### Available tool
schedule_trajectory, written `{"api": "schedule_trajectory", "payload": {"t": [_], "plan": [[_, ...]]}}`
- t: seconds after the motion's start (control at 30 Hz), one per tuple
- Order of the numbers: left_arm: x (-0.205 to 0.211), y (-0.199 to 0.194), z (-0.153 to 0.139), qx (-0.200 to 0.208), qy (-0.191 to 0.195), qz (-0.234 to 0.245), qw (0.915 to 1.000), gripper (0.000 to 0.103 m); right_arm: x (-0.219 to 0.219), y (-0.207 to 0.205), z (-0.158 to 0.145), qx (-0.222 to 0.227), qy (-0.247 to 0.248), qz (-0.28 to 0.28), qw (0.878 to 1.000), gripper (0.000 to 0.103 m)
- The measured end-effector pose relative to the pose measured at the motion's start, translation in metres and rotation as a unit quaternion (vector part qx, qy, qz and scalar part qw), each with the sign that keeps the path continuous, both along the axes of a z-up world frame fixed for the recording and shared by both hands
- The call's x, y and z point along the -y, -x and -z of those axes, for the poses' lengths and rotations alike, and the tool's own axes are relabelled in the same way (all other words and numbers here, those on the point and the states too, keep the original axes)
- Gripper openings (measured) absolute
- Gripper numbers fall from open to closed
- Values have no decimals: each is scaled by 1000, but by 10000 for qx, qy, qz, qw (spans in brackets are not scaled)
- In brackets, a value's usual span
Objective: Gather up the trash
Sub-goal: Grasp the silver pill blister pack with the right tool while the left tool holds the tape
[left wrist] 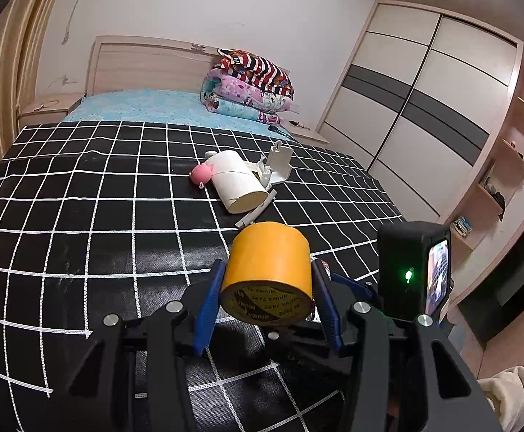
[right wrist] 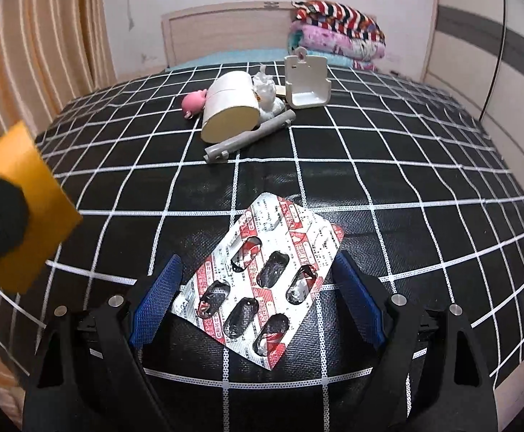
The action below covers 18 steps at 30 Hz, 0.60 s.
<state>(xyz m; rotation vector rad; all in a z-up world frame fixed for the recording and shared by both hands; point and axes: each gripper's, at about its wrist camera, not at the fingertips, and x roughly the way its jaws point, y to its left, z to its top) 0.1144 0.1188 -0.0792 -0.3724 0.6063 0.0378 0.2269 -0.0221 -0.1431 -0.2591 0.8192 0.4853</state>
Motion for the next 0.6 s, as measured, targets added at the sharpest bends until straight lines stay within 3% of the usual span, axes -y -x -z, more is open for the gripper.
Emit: {"api": "schedule_trajectory", "payload": {"t": [0.07, 0.23, 0.43, 0.6], "plan": [[1, 0, 0, 0, -11, 0, 10000, 46, 1, 1, 1, 54, -6, -91, 9999, 85], [4, 0, 1, -18, -68, 14, 10000, 46, 16, 4, -1, 176, -86, -116, 9997, 63], [10, -2, 0, -35, -107, 73, 9999, 46, 22, 0, -5, 50, -183, -371, 9991, 59], [16, -3, -2, -41, -191, 92, 9998, 46, 31, 6, -18, 196, -284, -525, 9980, 59]]}}
